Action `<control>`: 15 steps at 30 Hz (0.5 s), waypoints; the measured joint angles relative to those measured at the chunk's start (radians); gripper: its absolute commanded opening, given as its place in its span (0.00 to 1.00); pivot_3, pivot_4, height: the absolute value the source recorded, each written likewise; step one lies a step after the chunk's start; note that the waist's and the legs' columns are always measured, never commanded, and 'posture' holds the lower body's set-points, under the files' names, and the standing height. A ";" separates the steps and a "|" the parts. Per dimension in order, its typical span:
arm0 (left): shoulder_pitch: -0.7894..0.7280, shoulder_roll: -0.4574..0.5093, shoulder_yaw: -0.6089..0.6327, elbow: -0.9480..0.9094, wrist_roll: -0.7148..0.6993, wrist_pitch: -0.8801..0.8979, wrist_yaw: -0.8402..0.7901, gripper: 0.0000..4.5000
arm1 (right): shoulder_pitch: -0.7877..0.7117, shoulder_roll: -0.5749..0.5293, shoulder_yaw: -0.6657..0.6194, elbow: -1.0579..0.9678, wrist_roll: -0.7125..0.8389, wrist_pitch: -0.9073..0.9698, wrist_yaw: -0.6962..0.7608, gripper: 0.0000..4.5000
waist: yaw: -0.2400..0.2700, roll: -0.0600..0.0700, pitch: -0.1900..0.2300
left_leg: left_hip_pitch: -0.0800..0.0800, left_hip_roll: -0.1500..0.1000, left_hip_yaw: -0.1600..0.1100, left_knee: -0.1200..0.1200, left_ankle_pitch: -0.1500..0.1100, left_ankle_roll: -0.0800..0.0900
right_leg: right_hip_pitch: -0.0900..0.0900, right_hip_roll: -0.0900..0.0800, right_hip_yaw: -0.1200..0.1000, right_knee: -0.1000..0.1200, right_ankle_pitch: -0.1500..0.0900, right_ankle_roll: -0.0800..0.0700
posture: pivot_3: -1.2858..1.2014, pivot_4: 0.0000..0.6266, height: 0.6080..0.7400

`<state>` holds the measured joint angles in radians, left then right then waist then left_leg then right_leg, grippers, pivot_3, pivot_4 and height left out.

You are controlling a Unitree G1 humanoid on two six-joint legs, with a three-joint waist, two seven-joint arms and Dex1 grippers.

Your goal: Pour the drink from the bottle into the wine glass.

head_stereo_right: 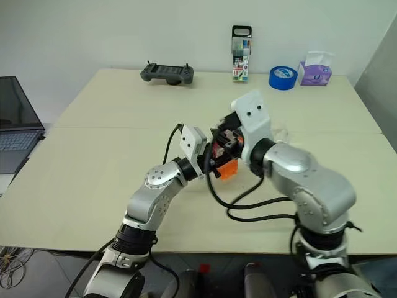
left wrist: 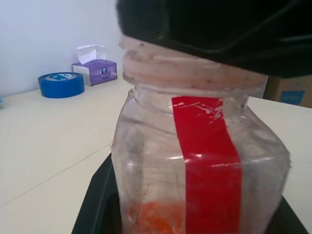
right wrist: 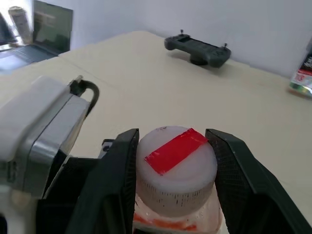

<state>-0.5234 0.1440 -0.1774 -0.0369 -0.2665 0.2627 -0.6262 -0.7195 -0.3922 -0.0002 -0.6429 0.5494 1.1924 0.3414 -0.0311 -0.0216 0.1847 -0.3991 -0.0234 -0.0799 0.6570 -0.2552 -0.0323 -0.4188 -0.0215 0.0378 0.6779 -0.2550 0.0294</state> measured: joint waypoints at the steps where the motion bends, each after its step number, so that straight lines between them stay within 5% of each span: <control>1: 0.000 -0.001 -0.008 -0.007 0.000 -0.008 -0.002 0.36 | 0.001 -0.039 -0.033 0.042 0.034 -0.042 0.094 0.41 | 0.000 0.000 0.000 | 0.000 0.000 0.001 0.000 0.000 0.000 | 0.000 0.000 0.000 0.000 0.000 0.000 | 0.52 0.24 1.00; 6: -0.005 -0.012 -0.020 -0.006 0.000 -0.005 -0.003 0.36 | -0.045 -0.186 0.006 0.297 0.040 -0.285 0.436 0.41 | -0.005 0.000 0.000 | 0.002 0.001 0.003 0.000 0.000 0.001 | 0.001 0.002 0.001 0.000 0.000 0.000 | 0.52 0.24 1.00; 11: -0.019 -0.007 -0.004 0.003 0.003 0.003 0.029 0.36 | -0.125 -0.181 0.064 0.483 0.010 -0.411 0.538 0.41 | -0.006 0.000 0.000 | 0.000 0.003 0.001 0.000 0.000 0.001 | -0.001 0.003 0.000 0.002 0.000 0.000 | 0.52 0.24 1.00; 15: -0.013 0.001 0.000 0.002 0.002 0.010 0.029 0.36 | -0.128 -0.193 0.058 0.491 0.009 -0.423 0.544 0.71 | 0.003 0.000 0.000 | -0.001 0.001 -0.001 0.001 0.000 0.001 | -0.001 0.000 0.001 0.001 0.000 0.000 | 0.52 0.24 1.00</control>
<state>-0.5361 0.1454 -0.1776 -0.0349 -0.2643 0.2725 -0.5970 -0.8473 -0.5853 0.0582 -0.1521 0.5581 0.7696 0.8853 -0.0284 -0.0217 0.1848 -0.4000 -0.0226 -0.0809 0.6584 -0.2557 -0.0315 -0.4197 -0.0218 0.0387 0.6789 -0.2549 0.0293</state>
